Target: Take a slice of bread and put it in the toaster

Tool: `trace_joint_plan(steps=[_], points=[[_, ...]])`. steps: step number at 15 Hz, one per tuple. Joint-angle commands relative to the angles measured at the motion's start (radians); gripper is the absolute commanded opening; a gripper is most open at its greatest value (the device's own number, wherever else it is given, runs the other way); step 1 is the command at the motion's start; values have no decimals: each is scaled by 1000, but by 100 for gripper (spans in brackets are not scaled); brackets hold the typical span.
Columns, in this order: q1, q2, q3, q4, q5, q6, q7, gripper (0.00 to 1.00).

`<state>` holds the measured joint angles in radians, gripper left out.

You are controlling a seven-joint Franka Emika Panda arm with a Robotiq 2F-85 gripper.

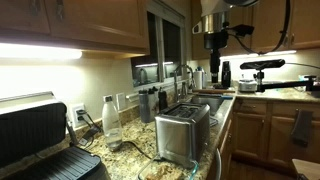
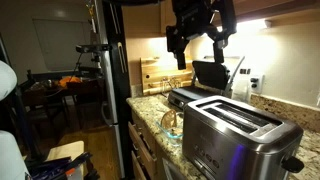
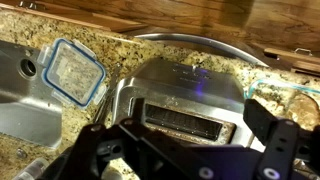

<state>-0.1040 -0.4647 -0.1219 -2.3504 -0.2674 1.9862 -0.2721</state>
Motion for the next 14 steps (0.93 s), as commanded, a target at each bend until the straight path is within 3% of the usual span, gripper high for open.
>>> trace_joint_plan(steps=[1,14], points=[[6,0,-4,2,-2,-4,2,100],[13,27,8,9,1,5,19,100]])
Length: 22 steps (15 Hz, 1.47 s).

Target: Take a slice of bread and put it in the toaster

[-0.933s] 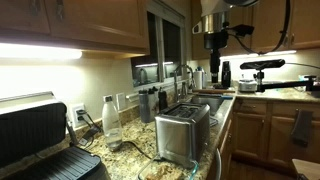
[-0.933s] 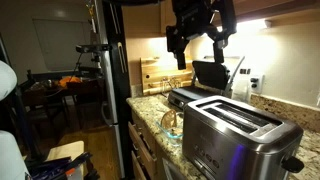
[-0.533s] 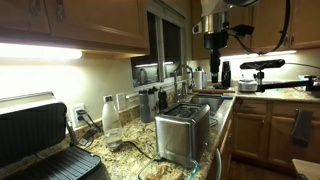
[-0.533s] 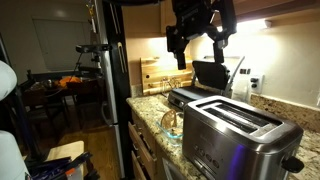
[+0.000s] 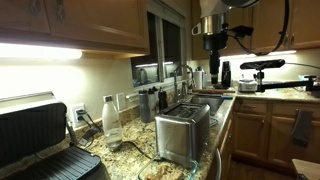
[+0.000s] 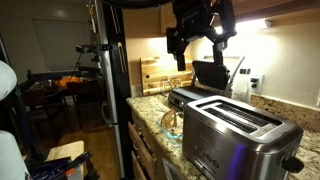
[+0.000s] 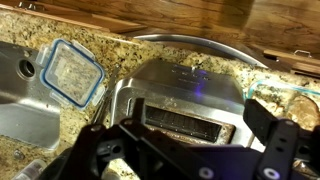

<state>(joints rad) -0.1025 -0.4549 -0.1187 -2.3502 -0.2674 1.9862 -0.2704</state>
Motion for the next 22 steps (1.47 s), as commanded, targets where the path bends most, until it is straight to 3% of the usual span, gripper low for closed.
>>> trace_joint_plan(steps=[1,22], points=[[13,21,8,10,2,6,18,100],[106,313,132,129,80,84,156,100]])
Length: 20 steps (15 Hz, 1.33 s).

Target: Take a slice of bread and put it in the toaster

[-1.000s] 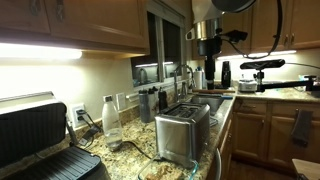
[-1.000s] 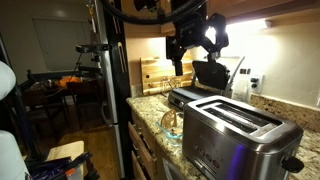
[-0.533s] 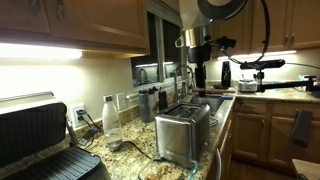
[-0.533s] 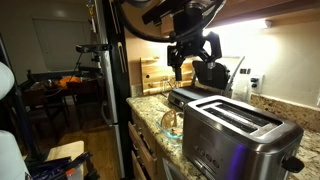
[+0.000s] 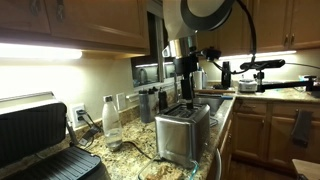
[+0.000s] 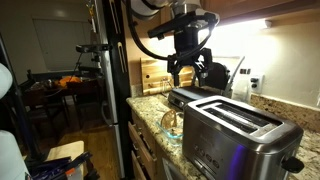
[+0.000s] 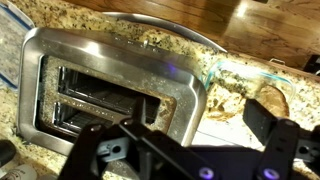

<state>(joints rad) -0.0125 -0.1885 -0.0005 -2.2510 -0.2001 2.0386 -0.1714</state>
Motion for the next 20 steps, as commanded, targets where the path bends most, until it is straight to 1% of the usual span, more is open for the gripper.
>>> trace_joint_plan(steps=[1,7,11,15,20], points=[[19,65,20,41,13,42,72,100],[41,178,51,104,5,93,184,100],[60,233,67,140,25,67,240,100],[79,244,77,149,38,50,281,100],[87,230,79,126,55,37,296,100]])
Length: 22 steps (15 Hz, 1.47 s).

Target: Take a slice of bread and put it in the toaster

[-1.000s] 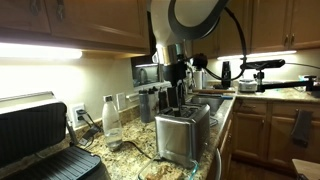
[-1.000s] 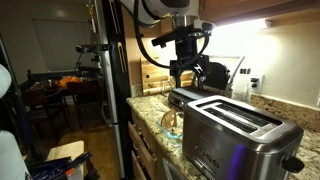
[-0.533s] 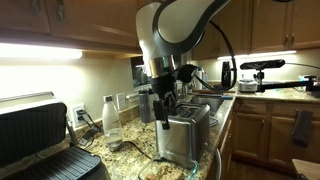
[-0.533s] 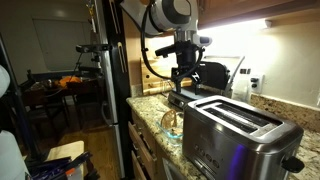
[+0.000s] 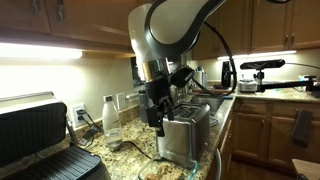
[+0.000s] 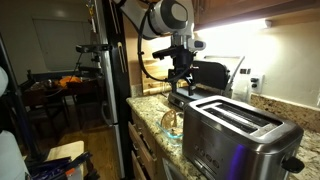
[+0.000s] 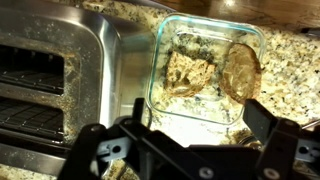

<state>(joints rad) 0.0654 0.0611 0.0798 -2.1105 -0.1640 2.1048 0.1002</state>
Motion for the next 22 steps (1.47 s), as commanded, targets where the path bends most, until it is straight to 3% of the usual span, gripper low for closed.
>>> trace_joint_plan(steps=[1,22], points=[[9,-18,0,-16,20,-30,25,100],[81,162,45,52,143,12,182,100]])
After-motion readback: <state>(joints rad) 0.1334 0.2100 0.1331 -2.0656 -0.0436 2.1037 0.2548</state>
